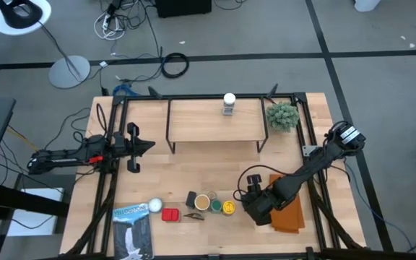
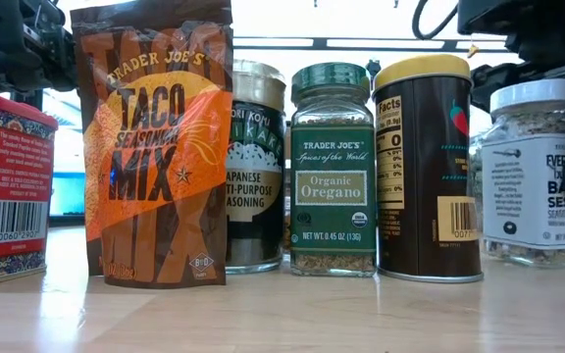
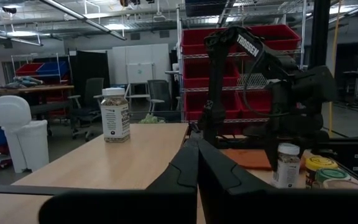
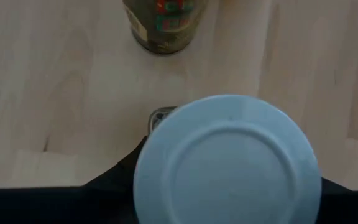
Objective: Shelf spices
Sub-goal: Put the white seasoning bottle on the shelf
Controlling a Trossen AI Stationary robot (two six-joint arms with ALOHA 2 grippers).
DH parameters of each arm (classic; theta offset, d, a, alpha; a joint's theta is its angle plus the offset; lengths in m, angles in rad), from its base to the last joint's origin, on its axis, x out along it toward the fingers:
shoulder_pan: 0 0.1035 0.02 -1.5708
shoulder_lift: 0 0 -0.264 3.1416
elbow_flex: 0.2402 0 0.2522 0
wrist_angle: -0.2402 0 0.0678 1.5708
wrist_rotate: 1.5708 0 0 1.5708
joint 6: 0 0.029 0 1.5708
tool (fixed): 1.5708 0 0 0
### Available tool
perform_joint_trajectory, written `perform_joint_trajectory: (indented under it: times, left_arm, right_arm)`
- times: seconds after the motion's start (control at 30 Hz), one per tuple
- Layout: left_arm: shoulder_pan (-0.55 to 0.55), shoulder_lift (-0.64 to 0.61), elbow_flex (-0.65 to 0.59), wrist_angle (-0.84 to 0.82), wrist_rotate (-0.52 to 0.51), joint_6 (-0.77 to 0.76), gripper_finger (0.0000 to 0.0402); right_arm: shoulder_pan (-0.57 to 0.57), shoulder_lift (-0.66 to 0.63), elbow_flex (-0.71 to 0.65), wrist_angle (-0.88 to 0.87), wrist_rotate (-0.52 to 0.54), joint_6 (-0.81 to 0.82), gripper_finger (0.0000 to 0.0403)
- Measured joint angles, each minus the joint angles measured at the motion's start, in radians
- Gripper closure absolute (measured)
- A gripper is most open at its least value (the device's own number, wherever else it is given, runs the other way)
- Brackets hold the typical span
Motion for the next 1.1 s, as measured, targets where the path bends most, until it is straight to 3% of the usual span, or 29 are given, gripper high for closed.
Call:
perform_joint_trajectory:
  times: [0.1,0.37,0.7,0.83,1.1]
  left_arm:
    - [0.0,0.0,0.0,0.0,0.0,0.0,0.0396]
    - [0.0,0.0,0.0,0.0,0.0,0.0,0.0396]
    - [0.0,0.0,0.0,0.0,0.0,0.0,0.0396]
    - [0.0,0.0,0.0,0.0,0.0,0.0,0.0396]
    - [0.0,0.0,0.0,0.0,0.0,0.0,0.0396]
  right_arm:
    - [-0.012,0.0,0.068,-0.058,-0.005,-0.003,0.0208]
    - [-0.134,0.0,0.337,-0.408,0.032,-0.07,0.0208]
    - [-0.385,-0.001,0.645,-0.525,0.08,-0.352,0.0208]
    - [-0.503,-0.002,0.7,-0.529,0.069,-0.455,0.0208]
    - [-0.744,0.007,0.702,-0.511,-0.058,-0.522,0.0205]
